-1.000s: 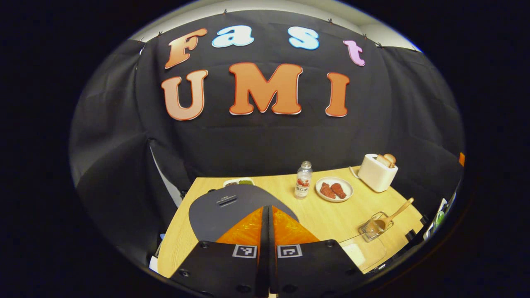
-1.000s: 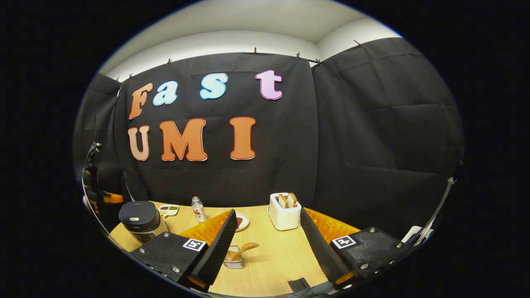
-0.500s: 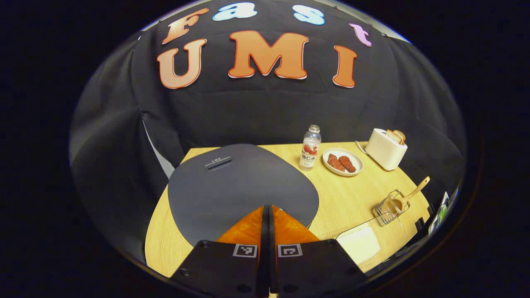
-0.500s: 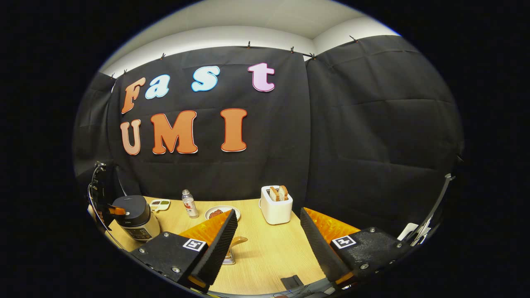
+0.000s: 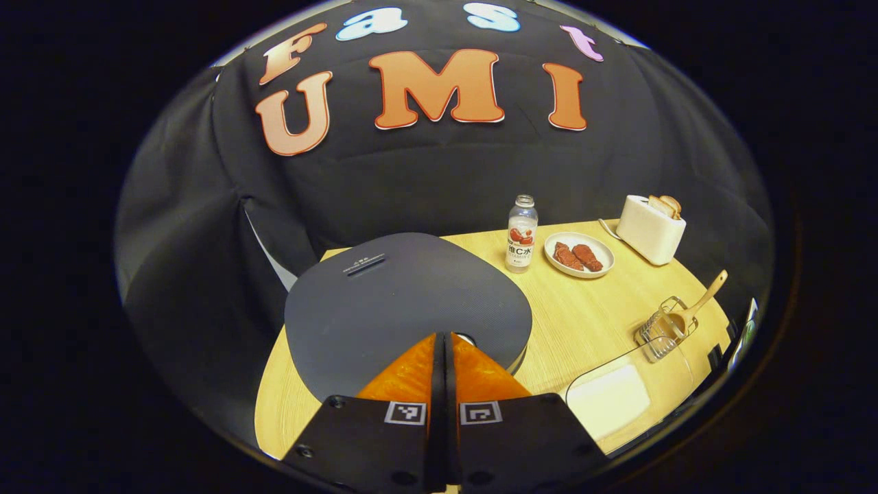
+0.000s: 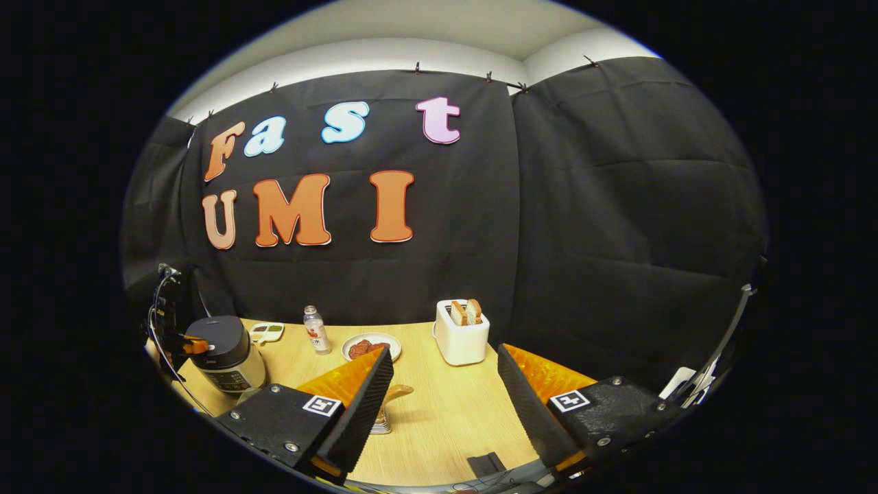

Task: Close the left gripper, press the button to open the rice cooker; take a wooden spoon from the chopstick holder with the right hand, scoop a spoonful of rice and pour it into the rice cooker, then put the wooden spoon back into the chopstick holder.

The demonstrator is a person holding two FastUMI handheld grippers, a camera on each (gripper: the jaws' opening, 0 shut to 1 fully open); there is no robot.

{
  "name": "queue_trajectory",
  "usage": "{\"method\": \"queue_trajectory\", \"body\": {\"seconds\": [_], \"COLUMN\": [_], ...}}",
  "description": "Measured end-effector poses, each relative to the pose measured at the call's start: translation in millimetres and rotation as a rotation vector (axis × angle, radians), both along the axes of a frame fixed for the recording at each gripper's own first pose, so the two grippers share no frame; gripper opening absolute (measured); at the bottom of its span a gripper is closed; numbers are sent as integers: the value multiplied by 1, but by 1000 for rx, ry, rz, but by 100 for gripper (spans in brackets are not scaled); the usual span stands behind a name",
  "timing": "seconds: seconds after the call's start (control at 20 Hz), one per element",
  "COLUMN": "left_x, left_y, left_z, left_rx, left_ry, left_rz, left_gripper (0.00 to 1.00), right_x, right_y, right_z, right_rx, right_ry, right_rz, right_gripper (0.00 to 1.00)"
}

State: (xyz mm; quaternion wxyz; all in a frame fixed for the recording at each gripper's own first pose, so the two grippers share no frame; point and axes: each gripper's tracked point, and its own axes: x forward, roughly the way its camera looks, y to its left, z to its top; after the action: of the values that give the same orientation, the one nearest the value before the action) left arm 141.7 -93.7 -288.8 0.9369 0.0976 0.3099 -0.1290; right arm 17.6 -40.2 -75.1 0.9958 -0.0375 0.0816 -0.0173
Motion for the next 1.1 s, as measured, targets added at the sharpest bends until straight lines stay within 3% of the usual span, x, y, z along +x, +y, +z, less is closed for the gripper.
{"method": "queue_trajectory", "body": {"seconds": [0.15, 0.3, 0.35, 0.4, 0.45, 0.5, 0.65, 0.9, 1.1], "left_x": [0, 17, 16, 15, 8, 4, -15, -51, -75], "left_y": [7, 12, 14, 14, 13, 14, 26, 52, 85], "left_z": [26, 104, 131, 155, 175, 196, 241, 286, 311], "left_rx": [-45, -94, -112, -131, -155, -168, -160, -189, -109], "left_ry": [-23, -185, -232, -262, -287, -317, -408, -482, -547], "left_rz": [28, 61, 64, 66, 68, 71, 80, 154, 212], "left_gripper": [4, 4, 0, 4, 4, 4, 0, 4, 6], "right_x": [1, 3, 4, 5, 6, 8, 15, 27, 46], "right_y": [0, 0, 1, 3, 5, 5, 5, 13, 23], "right_z": [1, 3, 3, 4, 5, 5, 4, -10, -32], "right_rx": [10, 16, 22, 29, 35, 39, 54, 83, 112], "right_ry": [-8, -23, -28, -34, -43, -55, -71, -79, -75], "right_rz": [0, 0, 4, 10, 14, 12, 4, 28, 56], "right_gripper": [95, 95, 100, 95, 100, 95, 95, 95, 95]}}
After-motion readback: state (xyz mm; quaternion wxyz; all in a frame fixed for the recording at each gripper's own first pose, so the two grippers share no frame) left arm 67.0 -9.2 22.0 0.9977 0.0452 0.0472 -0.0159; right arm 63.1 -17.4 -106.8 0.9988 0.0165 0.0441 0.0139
